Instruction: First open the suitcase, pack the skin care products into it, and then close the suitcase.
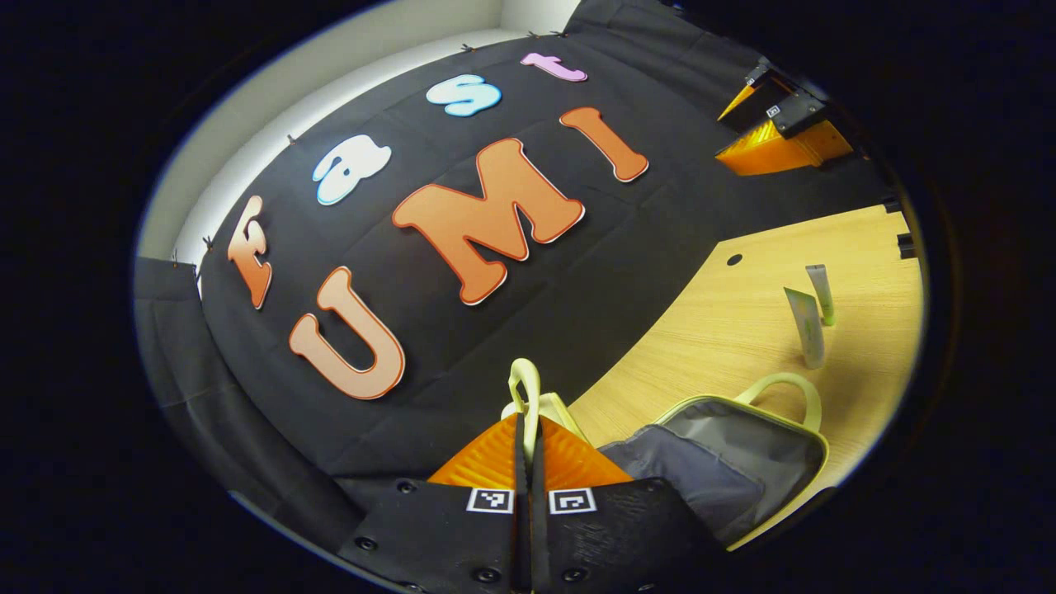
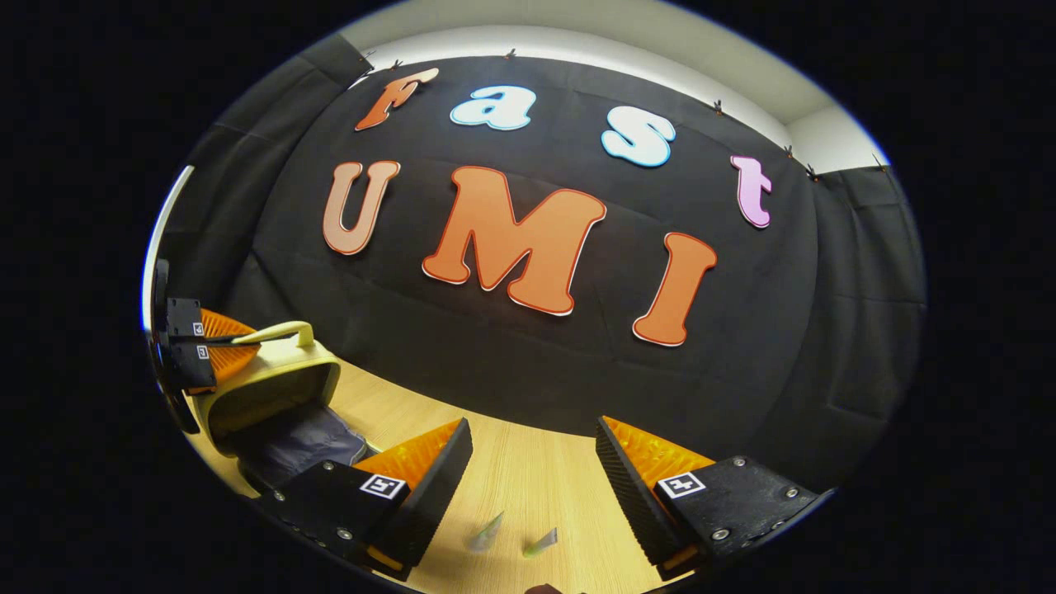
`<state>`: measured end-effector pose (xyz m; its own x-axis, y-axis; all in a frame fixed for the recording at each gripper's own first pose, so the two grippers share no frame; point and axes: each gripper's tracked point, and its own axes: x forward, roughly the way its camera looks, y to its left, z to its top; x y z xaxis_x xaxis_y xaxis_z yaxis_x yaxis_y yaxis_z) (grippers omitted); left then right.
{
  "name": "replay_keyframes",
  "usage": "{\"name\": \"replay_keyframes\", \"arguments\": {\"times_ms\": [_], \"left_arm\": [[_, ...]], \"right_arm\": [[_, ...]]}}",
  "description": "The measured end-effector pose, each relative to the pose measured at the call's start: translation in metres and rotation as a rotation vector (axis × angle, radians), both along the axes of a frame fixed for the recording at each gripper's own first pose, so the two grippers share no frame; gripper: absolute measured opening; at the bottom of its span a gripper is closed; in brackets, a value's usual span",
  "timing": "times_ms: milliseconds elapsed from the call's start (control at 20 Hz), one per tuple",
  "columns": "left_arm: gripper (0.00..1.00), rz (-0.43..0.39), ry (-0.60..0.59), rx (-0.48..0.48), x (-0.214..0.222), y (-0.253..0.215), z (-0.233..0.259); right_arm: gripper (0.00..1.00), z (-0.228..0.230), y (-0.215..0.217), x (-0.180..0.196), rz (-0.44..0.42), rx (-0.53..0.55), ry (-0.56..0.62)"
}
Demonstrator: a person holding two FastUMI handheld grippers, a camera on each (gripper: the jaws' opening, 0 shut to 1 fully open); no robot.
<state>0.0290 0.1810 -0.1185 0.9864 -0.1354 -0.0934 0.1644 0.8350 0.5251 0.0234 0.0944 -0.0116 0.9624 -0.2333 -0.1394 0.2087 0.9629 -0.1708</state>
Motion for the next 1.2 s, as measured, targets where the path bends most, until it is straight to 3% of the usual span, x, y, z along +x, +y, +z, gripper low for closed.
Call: {"name": "replay_keyframes", "arguments": {"times_ms": [200, 350, 700, 950, 1200], "left_arm": [[0.01, 0.049, -0.003, -0.063, 0.005, 0.048, -0.005], [0.01, 0.082, -0.002, -0.095, 0.006, 0.077, -0.011], [0.01, 0.201, 0.070, -0.266, 0.016, 0.160, -0.042], [0.01, 0.310, 0.162, -0.383, 0.025, 0.228, -0.099], [0.01, 0.402, 0.303, -0.442, 0.020, 0.279, -0.190]], "right_arm": [[0.92, 0.012, 0.019, 0.001, -0.009, -0.025, -0.019], [0.95, 0.011, 0.027, 0.003, -0.017, -0.007, -0.015], [0.95, 0.008, 0.037, 0.010, -0.032, 0.017, 0.011], [0.95, 0.003, 0.045, 0.020, -0.021, 0.019, 0.031], [0.95, -0.008, 0.046, 0.023, -0.024, 0.076, 0.052]]}}
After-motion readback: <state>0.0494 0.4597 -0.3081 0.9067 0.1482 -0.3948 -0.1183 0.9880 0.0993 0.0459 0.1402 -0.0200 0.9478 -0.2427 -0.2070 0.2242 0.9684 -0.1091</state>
